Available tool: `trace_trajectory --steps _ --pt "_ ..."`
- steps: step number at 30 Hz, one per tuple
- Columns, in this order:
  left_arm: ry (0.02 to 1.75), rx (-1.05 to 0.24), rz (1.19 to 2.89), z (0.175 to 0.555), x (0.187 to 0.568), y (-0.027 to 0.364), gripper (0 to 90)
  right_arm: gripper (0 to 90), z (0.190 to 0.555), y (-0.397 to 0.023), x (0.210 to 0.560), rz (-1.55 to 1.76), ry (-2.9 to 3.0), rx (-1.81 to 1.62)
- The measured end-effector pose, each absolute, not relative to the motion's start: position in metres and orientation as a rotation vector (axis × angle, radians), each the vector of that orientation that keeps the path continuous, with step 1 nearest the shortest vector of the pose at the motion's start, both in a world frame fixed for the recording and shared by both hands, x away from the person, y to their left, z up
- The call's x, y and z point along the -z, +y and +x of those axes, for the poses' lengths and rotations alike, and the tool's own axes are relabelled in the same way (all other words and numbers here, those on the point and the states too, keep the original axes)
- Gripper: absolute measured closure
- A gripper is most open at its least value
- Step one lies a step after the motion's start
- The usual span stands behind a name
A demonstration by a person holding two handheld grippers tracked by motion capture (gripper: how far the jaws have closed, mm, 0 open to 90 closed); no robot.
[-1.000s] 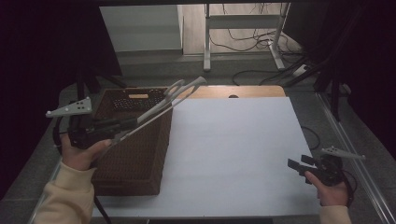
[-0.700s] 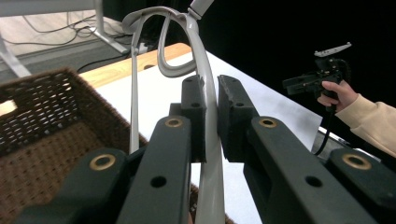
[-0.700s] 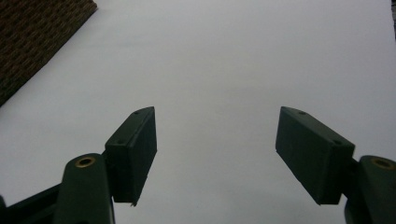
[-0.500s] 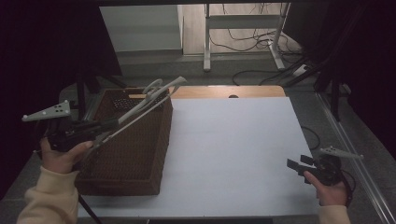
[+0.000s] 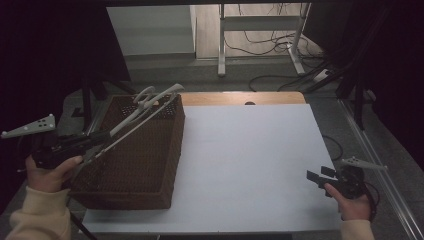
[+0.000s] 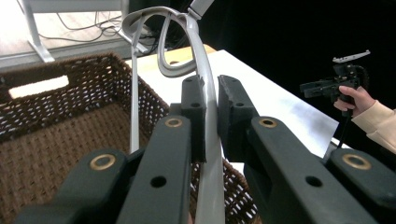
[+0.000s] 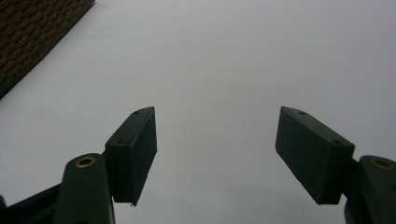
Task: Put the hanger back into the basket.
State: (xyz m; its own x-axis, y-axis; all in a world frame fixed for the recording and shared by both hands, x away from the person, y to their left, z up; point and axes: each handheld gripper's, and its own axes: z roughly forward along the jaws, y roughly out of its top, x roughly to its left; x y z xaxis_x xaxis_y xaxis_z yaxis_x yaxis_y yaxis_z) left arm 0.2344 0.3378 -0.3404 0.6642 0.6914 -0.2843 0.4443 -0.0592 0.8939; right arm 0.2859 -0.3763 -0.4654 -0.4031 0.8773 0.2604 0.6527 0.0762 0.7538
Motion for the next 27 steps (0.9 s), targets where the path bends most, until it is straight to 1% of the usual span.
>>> trace_trajectory --steps 14,27 --pt "0.992 -0.247 1.716 0.235 0.361 0.349 81.7 28.8 0.286 -0.377 0.466 1.549 2.094 -1.223" --pt "1.016 -0.215 1.710 0.249 0.385 0.354 81.7 28.7 0.286 -0.377 0.466 1.555 2.097 -1.221"
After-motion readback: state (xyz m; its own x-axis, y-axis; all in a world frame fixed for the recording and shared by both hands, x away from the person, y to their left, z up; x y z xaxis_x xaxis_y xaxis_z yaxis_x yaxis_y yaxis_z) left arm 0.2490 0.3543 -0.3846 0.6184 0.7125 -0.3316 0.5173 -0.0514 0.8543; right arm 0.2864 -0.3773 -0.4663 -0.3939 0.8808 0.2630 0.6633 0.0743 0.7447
